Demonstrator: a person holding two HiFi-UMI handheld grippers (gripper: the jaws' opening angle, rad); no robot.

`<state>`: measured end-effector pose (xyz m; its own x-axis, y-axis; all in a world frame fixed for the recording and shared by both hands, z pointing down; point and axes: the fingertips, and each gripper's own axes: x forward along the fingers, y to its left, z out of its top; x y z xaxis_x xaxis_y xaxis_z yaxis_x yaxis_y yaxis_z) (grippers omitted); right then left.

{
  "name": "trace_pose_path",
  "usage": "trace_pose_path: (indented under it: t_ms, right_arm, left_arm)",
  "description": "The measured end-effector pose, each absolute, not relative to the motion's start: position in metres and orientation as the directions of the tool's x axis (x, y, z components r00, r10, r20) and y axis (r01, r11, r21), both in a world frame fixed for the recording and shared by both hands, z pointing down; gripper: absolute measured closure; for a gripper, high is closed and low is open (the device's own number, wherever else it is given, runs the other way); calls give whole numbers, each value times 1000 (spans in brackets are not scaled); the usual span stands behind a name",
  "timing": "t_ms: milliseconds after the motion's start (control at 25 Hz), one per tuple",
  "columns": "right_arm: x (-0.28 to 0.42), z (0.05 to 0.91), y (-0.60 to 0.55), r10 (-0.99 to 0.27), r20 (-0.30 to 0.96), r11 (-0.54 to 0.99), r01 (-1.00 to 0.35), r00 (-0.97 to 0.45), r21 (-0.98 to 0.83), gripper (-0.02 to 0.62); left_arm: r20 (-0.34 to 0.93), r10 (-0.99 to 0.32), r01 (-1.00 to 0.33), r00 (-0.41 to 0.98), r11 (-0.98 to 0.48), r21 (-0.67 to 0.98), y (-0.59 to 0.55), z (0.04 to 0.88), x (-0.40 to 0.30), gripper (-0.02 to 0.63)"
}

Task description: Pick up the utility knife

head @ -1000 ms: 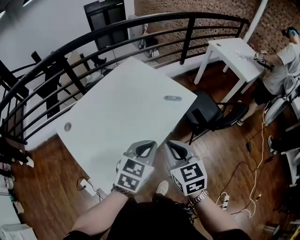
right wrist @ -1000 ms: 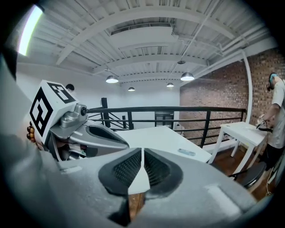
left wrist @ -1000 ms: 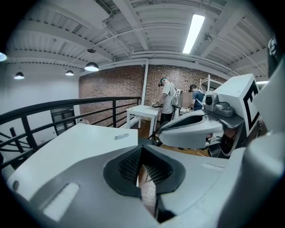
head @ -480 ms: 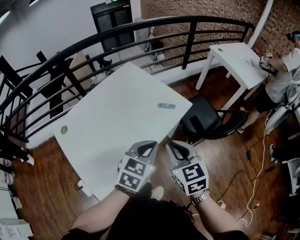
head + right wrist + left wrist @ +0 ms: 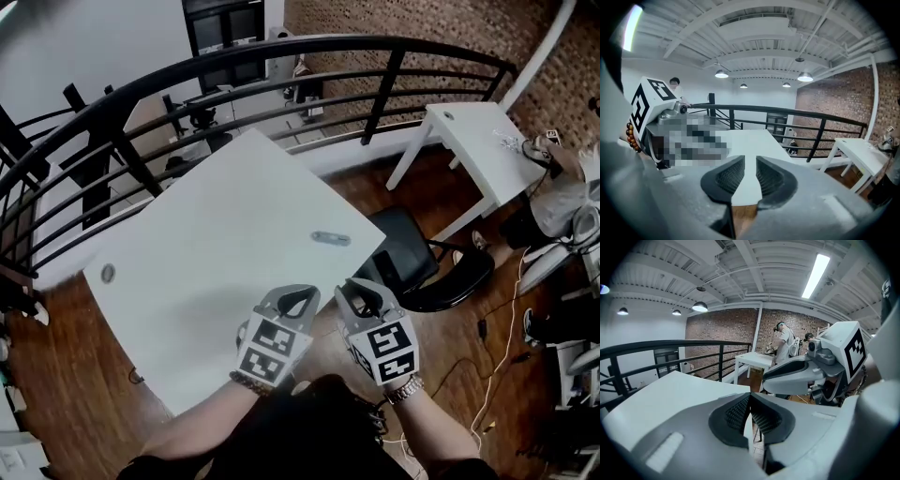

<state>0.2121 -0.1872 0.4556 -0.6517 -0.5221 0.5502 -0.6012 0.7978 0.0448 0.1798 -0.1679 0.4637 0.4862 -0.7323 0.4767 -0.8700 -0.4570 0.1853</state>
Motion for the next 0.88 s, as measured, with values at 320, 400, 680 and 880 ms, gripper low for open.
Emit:
trace_pose_path:
  t_ms: [320,400,680,880]
  right_arm:
    - [210,487,-236,-438,613,853,-520,-658,51,513]
    - [212,503,-245,-399,632,876,-480,-664,49,506]
    - [210,572,-280,-234,696,962,-266,-679,64,471]
    - [200,614,-301,-126,729,990,-130,-672,51,453]
  left_arm:
    - [503,-734,-889,457,-396,229,-204,486,177,589]
    - [512,-739,-899,438,-373,231,-211,497,179,589]
    - [550,-775,-948,312,-210,241,-240,542,173,589]
    - [595,-774,-966,215,-80,246,-252,571,167,589]
